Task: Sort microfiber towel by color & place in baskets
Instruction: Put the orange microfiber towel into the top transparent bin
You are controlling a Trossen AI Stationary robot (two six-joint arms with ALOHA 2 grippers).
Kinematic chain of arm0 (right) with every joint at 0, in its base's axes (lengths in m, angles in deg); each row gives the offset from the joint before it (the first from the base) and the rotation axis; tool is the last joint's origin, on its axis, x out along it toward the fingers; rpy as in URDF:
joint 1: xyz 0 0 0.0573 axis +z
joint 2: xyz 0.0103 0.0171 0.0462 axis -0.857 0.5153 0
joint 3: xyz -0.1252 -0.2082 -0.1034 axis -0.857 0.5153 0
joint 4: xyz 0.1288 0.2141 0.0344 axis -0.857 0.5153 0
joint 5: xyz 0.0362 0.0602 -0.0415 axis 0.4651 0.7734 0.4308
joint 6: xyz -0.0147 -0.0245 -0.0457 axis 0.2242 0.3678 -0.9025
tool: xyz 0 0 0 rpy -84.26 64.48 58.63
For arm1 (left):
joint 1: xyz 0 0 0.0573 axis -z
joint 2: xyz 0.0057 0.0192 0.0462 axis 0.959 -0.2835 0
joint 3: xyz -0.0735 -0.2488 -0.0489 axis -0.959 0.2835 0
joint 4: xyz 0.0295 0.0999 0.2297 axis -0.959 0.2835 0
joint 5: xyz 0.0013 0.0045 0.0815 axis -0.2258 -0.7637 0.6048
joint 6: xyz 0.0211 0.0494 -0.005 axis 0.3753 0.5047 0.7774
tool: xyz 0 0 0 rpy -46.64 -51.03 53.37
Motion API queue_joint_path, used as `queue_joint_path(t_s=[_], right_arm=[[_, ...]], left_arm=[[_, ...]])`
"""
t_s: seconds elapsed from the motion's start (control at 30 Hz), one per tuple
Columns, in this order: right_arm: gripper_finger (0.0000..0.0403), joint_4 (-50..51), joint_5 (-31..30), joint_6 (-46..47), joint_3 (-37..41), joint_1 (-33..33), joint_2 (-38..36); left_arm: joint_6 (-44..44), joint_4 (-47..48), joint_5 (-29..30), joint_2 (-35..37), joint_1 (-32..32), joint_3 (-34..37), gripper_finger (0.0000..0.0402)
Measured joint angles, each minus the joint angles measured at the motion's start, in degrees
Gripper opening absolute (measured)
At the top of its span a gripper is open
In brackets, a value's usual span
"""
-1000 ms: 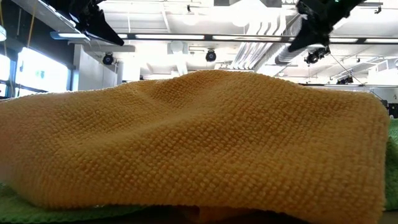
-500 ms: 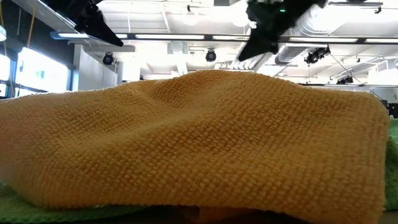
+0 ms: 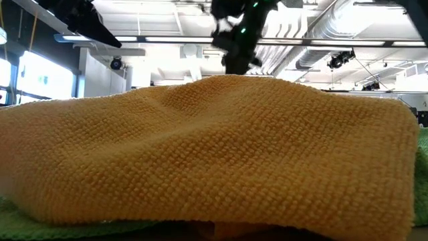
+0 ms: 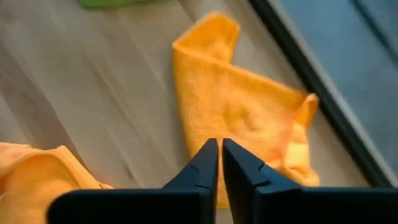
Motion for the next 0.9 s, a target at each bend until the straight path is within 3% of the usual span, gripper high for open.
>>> queue_joint_path(t_s=[0.23, 0.57, 0.7, 0.9], right_arm=[[0.013, 3.4, 6.1, 7.2, -3.3, -5.0, 9.6], [0.0291, 4.6, 6.2, 12.1, -2.5, -9.1, 16.0], [0.0323, 3.7, 6.1, 12.1, -2.5, -10.0, 19.1], [0.0328, 3.2, 7.3, 13.5, -2.9, -10.6, 23.5]], left_arm=[[-1.6, 3.5, 0.0, 3.1, 0.0, 0.0, 0.0], [-4.1, 7.4, 0.0, 4.4, 0.0, 0.0, 0.0], [-4.1, 7.4, 0.0, 4.4, 0.0, 0.0, 0.0], [-4.5, 7.4, 0.0, 4.4, 0.0, 0.0, 0.0]])
